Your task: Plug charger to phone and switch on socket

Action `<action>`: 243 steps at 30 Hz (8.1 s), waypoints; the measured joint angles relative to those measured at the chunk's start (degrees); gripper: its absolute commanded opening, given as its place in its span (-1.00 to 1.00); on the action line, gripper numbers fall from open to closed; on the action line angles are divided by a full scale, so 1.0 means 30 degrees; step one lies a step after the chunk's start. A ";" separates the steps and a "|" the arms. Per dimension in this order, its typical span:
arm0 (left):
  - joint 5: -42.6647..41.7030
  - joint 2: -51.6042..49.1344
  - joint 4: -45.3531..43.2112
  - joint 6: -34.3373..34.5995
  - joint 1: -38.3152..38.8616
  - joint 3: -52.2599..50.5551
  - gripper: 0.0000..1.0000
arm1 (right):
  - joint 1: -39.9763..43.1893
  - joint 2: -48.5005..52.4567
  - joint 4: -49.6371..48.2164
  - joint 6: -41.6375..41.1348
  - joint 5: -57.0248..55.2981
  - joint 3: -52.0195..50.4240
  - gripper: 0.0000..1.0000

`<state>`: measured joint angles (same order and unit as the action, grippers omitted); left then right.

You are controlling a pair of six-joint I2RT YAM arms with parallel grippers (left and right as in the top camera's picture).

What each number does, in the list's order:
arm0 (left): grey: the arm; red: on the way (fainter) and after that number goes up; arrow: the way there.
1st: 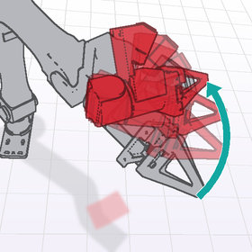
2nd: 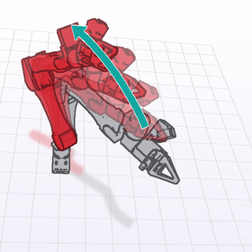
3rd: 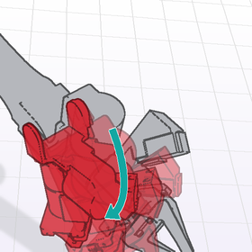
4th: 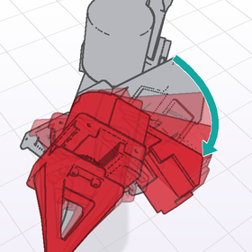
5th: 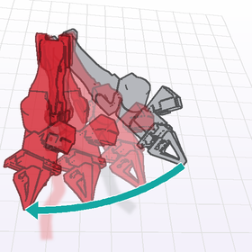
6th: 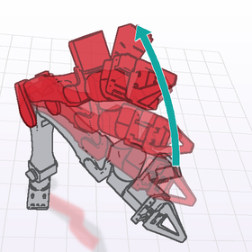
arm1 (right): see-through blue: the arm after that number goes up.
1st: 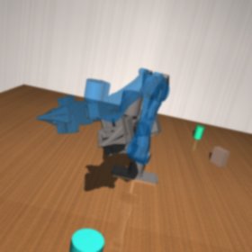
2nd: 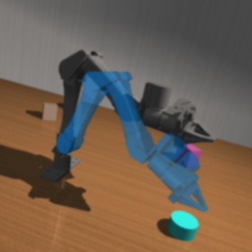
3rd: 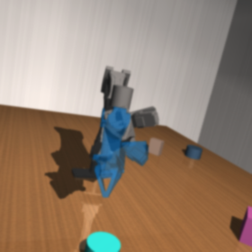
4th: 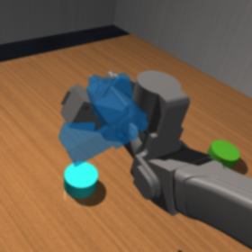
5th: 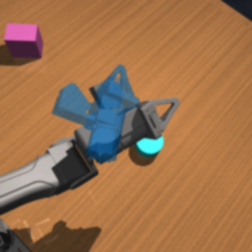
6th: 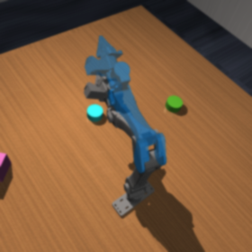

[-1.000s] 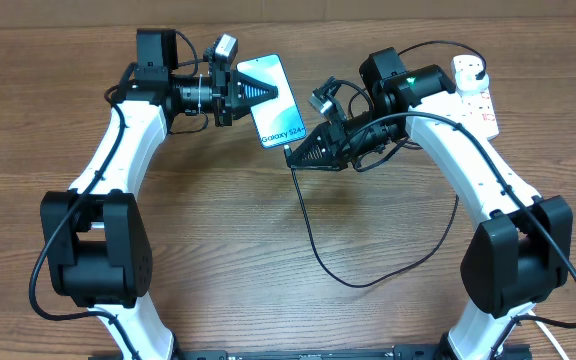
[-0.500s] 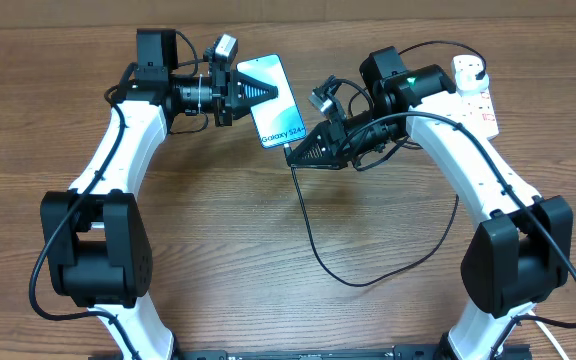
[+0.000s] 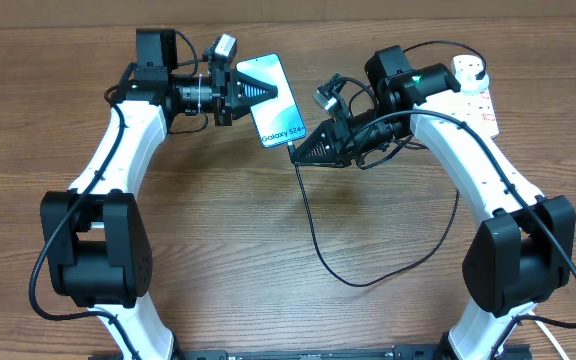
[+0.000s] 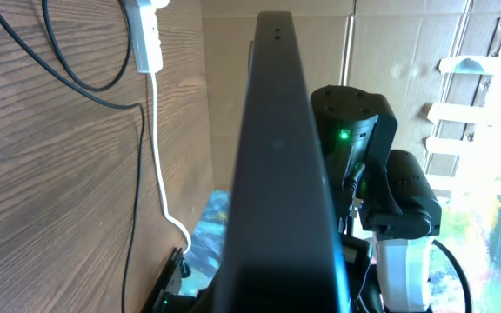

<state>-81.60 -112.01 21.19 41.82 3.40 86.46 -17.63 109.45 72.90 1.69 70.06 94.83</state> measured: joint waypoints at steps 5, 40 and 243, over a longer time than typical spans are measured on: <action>0.0000 0.0000 0.0000 0.0000 0.0000 0.0000 -0.91 | -0.0015 0.0000 0.0007 0.0007 0.0000 0.0000 -0.93; 0.0007 0.0000 0.0000 0.0219 0.0000 0.0000 -0.91 | -0.0051 0.0000 -0.0073 -0.0007 0.0124 0.0000 -0.93; 0.1530 -0.0015 0.3512 -0.2084 -0.0780 0.0015 -0.92 | -0.0495 0.0000 -0.2994 -0.3534 -0.3942 0.0015 0.81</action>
<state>-77.01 -112.05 31.73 35.57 1.06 86.50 -19.11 109.45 63.92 -8.91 58.24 94.87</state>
